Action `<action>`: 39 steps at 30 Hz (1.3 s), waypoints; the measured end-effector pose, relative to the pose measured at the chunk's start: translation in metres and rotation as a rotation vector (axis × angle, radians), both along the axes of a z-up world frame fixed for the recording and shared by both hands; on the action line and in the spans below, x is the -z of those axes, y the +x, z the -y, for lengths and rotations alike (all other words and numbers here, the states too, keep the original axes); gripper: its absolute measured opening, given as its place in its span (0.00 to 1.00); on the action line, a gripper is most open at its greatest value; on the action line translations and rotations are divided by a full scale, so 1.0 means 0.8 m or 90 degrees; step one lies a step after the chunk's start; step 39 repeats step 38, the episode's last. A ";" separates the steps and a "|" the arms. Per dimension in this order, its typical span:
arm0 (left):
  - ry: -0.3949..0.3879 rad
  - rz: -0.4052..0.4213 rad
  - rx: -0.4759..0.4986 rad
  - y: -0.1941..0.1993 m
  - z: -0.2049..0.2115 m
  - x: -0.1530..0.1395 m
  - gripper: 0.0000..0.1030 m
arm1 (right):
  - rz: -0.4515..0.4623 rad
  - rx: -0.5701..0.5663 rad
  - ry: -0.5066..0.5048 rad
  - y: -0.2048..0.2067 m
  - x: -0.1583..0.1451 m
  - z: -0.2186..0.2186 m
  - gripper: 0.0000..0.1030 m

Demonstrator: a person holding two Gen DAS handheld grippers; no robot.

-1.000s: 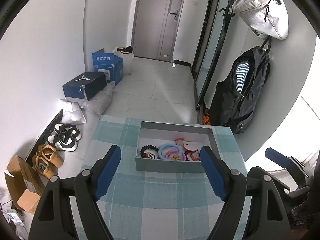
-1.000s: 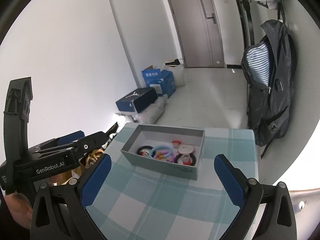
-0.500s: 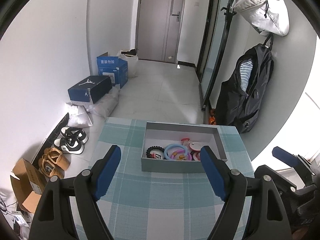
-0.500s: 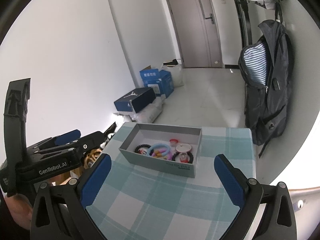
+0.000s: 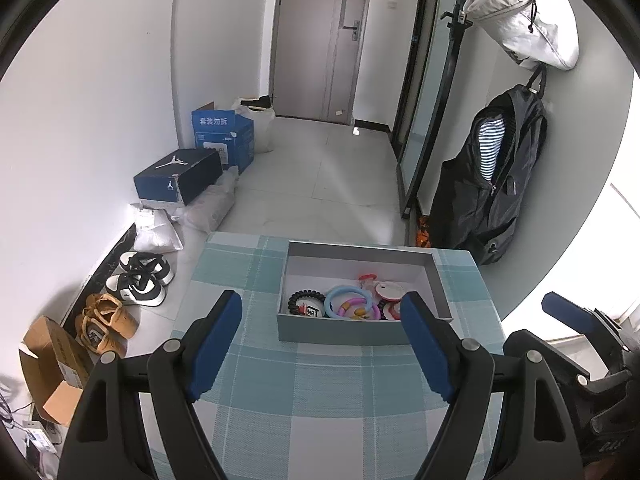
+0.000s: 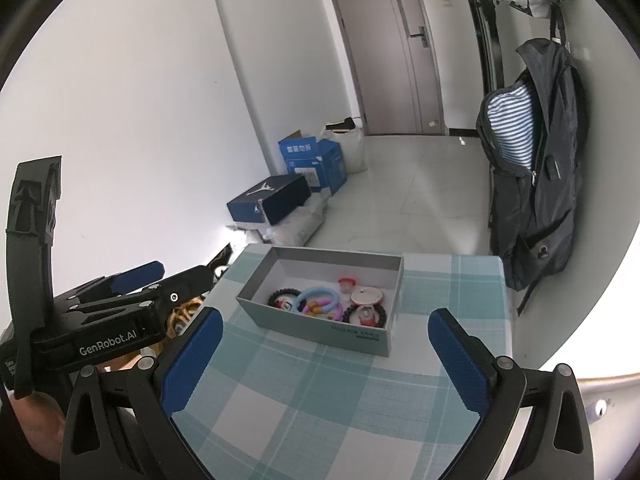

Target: Organize jewelry

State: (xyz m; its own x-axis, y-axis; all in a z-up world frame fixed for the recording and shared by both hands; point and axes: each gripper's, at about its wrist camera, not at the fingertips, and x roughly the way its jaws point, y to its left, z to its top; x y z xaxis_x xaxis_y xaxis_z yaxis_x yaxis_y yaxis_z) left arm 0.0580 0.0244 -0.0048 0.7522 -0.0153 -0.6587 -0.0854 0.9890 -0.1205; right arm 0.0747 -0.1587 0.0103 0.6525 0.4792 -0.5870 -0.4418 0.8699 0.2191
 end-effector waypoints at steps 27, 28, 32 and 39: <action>0.010 -0.009 -0.029 0.001 -0.001 0.003 0.76 | -0.003 0.001 -0.004 0.000 0.003 0.000 1.00; 0.012 -0.010 -0.031 0.002 -0.001 0.003 0.76 | -0.003 0.001 -0.004 0.000 0.003 0.001 1.00; 0.043 -0.011 -0.057 0.002 0.002 0.005 0.76 | -0.005 0.002 -0.005 0.000 0.003 0.000 1.00; 0.044 -0.008 -0.039 0.003 0.008 0.009 0.76 | -0.004 0.003 -0.006 0.001 0.002 -0.001 1.00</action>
